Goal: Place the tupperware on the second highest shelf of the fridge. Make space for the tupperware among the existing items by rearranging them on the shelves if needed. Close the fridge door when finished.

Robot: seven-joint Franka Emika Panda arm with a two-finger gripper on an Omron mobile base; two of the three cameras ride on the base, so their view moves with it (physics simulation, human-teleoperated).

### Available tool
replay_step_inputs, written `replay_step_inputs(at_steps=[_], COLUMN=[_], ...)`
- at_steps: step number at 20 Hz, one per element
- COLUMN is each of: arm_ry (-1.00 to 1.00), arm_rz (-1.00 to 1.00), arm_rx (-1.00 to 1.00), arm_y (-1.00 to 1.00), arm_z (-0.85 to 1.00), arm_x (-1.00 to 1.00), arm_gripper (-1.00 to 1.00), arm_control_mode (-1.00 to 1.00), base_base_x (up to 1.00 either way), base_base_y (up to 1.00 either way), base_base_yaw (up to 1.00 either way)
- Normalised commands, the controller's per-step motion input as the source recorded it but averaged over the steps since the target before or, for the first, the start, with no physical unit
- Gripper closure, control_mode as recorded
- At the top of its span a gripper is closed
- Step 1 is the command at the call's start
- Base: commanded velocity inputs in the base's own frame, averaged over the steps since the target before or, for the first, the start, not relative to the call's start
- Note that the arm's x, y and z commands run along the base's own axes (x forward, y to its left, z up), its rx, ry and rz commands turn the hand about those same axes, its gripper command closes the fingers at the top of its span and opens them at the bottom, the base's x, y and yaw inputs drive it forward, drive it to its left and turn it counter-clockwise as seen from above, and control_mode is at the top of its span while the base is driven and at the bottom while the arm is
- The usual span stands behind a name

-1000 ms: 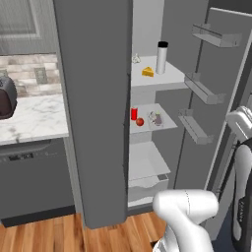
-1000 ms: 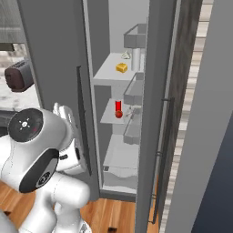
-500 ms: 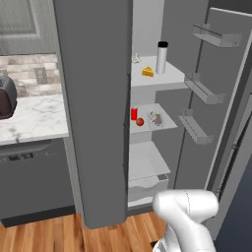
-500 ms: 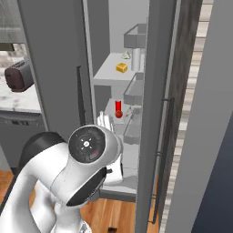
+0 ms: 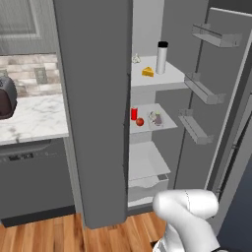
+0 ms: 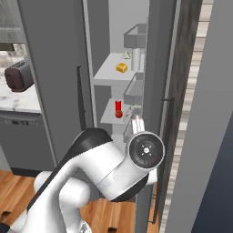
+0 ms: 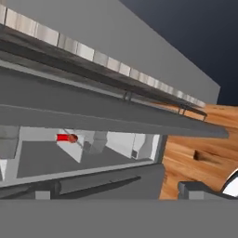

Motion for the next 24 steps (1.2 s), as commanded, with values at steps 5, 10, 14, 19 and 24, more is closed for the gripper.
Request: replay_step_inputs(at_steps=[5,10,14,19,24], arm_ry=[-0.01,-0.03,0.0,0.0,0.01], arm_rz=[0.0,0.03,0.13,0.14,0.12], arm_rx=[0.13,0.14,0.09,0.1,0.11], arm_y=[-0.82,-0.54,-0.13,-0.17,-0.25], arm_z=[-0.32,-0.42,-0.25,-0.14,-0.12], arm_x=[0.12,0.49,0.79,0.71,0.72], arm_gripper=[-1.0,-1.0,-1.0,-1.0,-1.0], arm_control_mode=[-1.0,-1.0,-1.0,-1.0,-1.0], base_base_x=[0.0,0.0,0.0,0.0,0.0], base_base_y=[0.0,0.0,0.0,0.0,0.0], base_base_yaw=[0.0,0.0,0.0,0.0,0.0])
